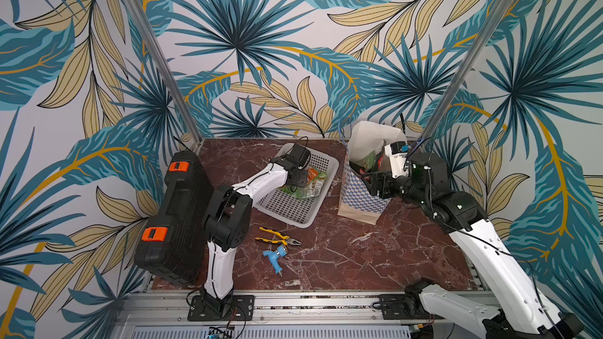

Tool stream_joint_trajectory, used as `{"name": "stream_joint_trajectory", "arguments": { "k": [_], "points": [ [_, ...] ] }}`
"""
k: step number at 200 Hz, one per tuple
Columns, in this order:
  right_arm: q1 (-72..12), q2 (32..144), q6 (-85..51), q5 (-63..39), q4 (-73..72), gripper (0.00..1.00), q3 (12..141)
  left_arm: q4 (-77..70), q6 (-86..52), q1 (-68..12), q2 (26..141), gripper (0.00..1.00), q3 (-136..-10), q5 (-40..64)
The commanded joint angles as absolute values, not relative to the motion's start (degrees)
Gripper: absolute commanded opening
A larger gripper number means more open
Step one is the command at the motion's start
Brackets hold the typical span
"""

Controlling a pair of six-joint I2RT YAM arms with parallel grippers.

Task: Place the condiment packets inside the bag
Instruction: Pick up the condiment packet from the storage box.

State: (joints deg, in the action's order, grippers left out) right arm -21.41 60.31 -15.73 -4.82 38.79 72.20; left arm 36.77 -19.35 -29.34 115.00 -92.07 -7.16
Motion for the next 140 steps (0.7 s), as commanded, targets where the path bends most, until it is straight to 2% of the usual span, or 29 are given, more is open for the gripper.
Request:
{"name": "stream_joint_trajectory", "arguments": {
  "k": [1,36,52,67,87,110,140],
  "points": [
    [-21.35,59.85,-16.35,-5.62,37.52,0.82,71.02,35.68,-19.55,-28.63,112.48,0.58,-90.97,-3.85],
    [-21.31,59.81,-16.18,-5.89,37.53,0.82,71.02,35.86,-19.51,-27.82,112.57,0.66,-90.97,-3.97],
    [-21.35,59.85,-16.01,-5.76,37.62,0.82,71.03,35.85,-19.36,-27.35,112.89,0.66,-90.91,-4.08],
    [-21.36,59.81,-16.08,-5.89,37.63,0.82,70.93,35.86,-19.17,-27.26,113.11,0.62,-90.92,-4.68],
    [-21.36,59.84,-16.03,-6.14,37.45,0.82,70.82,36.07,-19.08,-27.28,112.87,0.46,-90.99,-7.51],
    [-21.33,59.77,-16.17,-6.56,37.1,0.82,70.35,37.07,-19.25,-27.49,111.23,0.19,-90.87,-10.68],
    [-21.31,59.37,-16.72,-6.93,36.36,0.82,68.58,39.07,-18.13,-29.88,107.04,0.0,-90.79,-17.95]
  ]
}}
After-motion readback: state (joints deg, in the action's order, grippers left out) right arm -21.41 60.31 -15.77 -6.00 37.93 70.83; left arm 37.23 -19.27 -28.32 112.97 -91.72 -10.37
